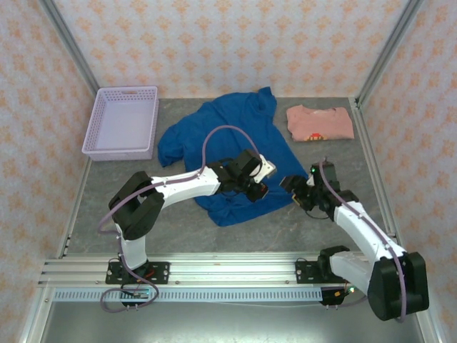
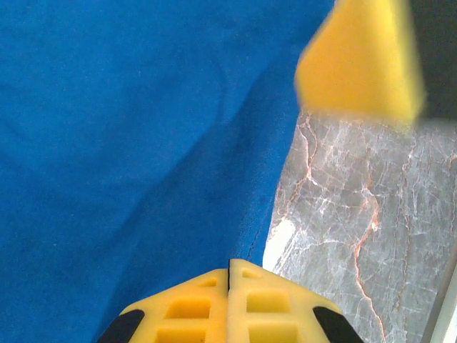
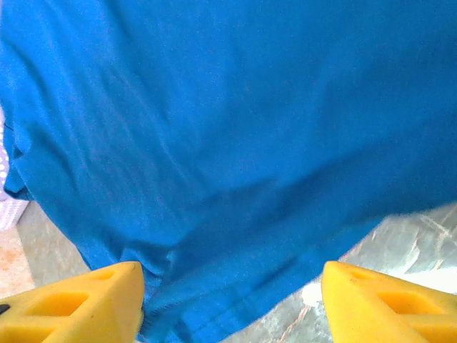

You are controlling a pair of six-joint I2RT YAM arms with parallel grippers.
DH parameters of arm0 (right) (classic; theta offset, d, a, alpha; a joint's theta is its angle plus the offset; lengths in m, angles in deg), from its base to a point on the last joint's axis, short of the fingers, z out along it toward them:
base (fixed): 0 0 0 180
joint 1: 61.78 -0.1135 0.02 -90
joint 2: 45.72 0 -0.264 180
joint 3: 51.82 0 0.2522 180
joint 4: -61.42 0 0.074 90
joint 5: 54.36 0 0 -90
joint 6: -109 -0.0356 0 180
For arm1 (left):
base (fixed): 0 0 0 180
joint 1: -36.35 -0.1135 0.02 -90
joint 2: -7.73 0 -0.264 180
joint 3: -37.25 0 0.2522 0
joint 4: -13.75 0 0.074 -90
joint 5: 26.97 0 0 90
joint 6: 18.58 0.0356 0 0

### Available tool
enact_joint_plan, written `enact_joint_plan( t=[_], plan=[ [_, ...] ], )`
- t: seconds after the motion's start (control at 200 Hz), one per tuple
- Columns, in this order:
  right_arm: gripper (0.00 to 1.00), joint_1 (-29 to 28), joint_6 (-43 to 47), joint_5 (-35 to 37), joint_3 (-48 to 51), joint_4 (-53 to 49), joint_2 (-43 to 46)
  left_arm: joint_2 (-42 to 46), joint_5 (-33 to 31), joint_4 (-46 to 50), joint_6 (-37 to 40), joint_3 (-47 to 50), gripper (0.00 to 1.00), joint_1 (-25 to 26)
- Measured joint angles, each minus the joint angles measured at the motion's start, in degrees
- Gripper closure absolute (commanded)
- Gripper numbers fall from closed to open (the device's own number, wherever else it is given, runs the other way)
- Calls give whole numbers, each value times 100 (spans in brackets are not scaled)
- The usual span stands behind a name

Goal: Fold the inside-out t-shirt
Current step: Turn the T-shirt inside out at the center of the table.

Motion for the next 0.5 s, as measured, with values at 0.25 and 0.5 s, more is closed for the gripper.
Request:
enact_joint_plan(
  t=[0.25,0.5],
  plan=[
    [73,-417,-1467,111,358,1180,-442,24,-31,-118,-81,109,100,0],
    [100,-435,-1910,240,282,1875,-916,131,-24,-229,-28,389,100,0]
  ],
)
